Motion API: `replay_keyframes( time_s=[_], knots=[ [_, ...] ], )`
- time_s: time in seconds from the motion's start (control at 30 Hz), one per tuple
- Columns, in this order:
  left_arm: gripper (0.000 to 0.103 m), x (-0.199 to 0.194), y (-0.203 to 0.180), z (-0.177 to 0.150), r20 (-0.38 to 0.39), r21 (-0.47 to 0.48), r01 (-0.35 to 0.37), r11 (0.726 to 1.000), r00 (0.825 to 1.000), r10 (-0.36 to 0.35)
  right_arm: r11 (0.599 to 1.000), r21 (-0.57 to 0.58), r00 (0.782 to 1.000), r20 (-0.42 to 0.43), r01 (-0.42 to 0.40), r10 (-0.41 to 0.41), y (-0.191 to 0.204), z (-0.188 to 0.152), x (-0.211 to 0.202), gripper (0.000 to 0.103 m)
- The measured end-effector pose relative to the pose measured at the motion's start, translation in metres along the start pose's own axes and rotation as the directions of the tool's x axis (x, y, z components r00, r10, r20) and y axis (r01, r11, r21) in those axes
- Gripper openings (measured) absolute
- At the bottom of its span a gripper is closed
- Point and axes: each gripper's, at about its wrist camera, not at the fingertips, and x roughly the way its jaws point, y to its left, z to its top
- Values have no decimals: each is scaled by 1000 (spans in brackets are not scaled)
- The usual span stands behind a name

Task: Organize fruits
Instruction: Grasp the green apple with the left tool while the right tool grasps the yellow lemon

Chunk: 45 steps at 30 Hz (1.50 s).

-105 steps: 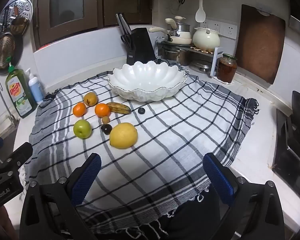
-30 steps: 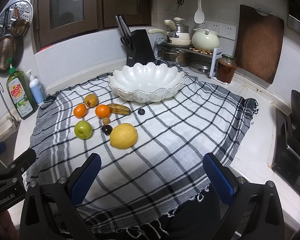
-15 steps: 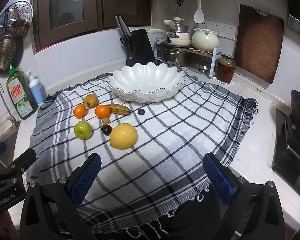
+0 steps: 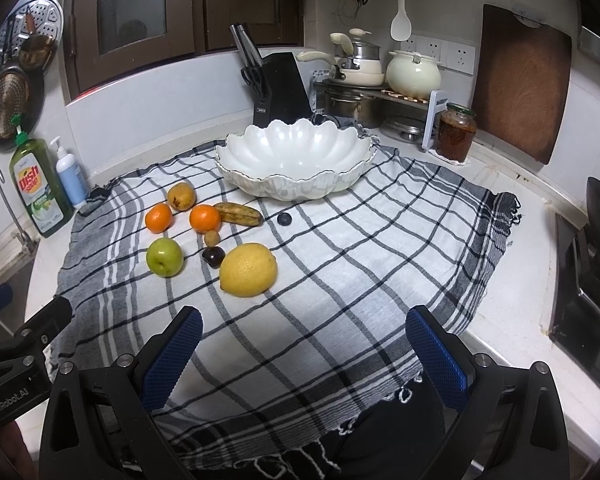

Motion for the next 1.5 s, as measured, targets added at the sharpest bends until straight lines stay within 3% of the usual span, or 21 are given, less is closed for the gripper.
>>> replay_keyframes(
  time_s=[0.33,1.33,1.5],
  knots=[
    [103,22,4,7,-5,3,-5,1000,1000,5,1000,-17,1000,5,-6,6,8,7,20,103],
    [103,128,18,11,-129,-39,-29,999,991,24,987,-134,995,-71,-84,75,42,19,134,102],
    [103,139,21,9,-152,-46,-32,998,988,24,984,-153,993,-88,-95,82,48,17,147,92]
  ],
)
